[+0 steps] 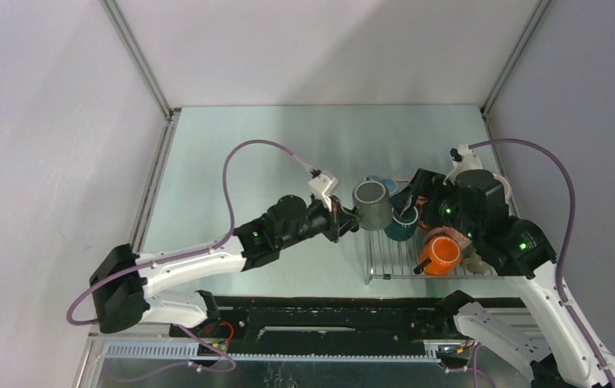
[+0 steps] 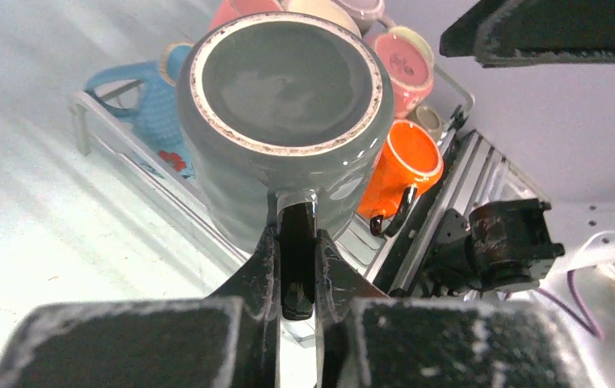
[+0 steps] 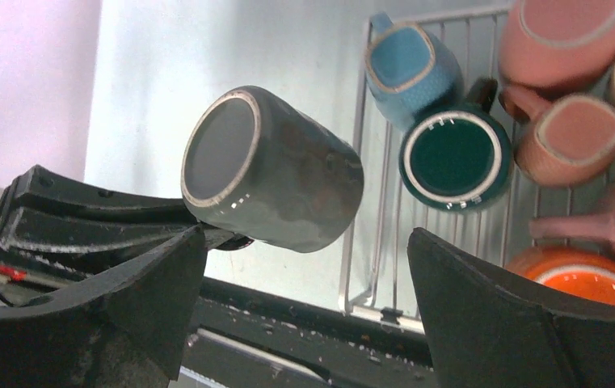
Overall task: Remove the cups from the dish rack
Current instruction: Place the cup at the center of the board.
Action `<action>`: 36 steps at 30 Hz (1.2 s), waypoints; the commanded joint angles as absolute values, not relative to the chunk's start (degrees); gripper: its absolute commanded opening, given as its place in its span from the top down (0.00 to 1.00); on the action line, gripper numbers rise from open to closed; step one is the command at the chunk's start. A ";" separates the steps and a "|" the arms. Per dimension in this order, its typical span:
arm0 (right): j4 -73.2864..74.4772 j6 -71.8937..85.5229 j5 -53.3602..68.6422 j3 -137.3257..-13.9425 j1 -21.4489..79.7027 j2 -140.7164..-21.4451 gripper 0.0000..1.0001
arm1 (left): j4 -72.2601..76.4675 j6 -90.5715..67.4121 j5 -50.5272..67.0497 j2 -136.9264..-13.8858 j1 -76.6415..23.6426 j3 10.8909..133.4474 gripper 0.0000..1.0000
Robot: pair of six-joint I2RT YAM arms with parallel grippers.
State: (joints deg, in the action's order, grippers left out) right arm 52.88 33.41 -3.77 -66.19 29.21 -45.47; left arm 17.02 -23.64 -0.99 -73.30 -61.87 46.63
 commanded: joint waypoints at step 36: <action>-32.69 28.66 22.48 -44.55 27.96 -58.60 0.03 | 20.06 -76.57 26.06 -55.81 -34.34 57.14 1.00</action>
State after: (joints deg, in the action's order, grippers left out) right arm -22.50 25.28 21.37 -42.76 25.71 -56.47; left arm 6.98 -69.10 23.55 -57.14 -35.16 54.87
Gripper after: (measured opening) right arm 0.976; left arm 0.112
